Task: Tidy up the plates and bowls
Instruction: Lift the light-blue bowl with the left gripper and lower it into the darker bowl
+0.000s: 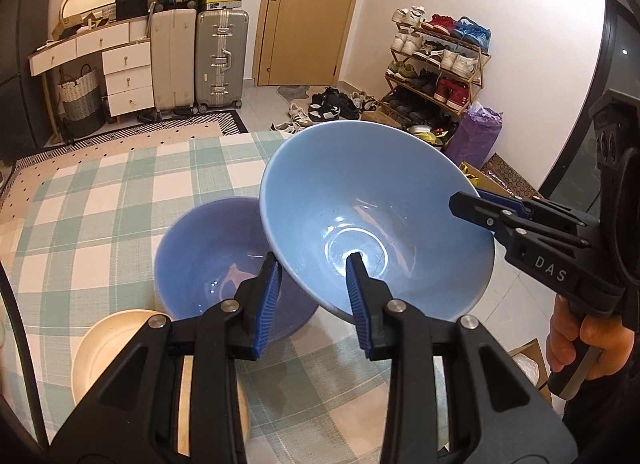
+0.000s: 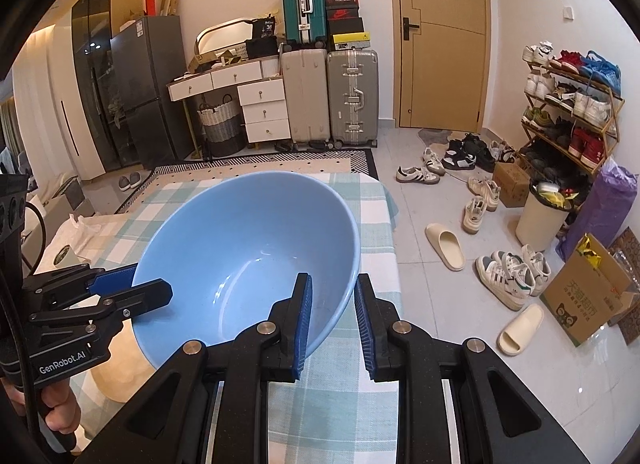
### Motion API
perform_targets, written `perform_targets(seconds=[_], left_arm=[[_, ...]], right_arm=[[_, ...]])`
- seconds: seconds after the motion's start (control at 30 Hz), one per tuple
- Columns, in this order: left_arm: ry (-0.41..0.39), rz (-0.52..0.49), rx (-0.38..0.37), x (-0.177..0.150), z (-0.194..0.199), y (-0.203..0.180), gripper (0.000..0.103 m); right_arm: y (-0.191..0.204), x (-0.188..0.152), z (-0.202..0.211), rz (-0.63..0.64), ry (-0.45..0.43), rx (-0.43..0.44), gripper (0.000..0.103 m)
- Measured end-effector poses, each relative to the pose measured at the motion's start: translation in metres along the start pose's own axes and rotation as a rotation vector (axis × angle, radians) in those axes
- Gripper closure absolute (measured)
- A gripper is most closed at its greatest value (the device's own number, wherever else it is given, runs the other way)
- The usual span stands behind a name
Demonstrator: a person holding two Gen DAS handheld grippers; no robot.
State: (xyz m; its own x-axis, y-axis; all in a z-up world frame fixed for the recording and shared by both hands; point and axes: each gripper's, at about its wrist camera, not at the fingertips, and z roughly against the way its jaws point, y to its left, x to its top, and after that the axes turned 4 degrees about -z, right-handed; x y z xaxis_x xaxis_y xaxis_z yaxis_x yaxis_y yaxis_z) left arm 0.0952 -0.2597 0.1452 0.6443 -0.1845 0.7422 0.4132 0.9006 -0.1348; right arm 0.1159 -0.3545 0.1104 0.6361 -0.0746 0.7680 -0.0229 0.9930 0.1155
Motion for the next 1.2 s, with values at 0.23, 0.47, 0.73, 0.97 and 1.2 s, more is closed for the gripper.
perform_targets(seconds=[0.23, 0.47, 0.73, 0.97, 1.2], left_arm=[[-0.007, 0.018, 0.031, 0.002, 0.016, 0.021, 0.073], [-0.004, 0.039, 0.054, -0.001, 0.024, 0.042, 0.073], [-0.005, 0.066, 0.077, -0.002, 0.026, 0.07, 0.073], [0.002, 0.089, 0.101, -0.005, 0.018, 0.091, 0.073], [0.019, 0.109, 0.117, -0.01, 0.004, 0.115, 0.073]], right_arm=[[0.025, 0.007, -0.005, 0.019, -0.005, 0.019, 0.081], [0.047, 0.013, -0.016, 0.032, 0.005, 0.033, 0.081], [0.067, 0.019, -0.032, 0.054, 0.022, 0.046, 0.081], [0.084, 0.021, -0.05, 0.072, 0.035, 0.054, 0.081], [0.1, 0.018, -0.07, 0.084, 0.053, 0.06, 0.081]])
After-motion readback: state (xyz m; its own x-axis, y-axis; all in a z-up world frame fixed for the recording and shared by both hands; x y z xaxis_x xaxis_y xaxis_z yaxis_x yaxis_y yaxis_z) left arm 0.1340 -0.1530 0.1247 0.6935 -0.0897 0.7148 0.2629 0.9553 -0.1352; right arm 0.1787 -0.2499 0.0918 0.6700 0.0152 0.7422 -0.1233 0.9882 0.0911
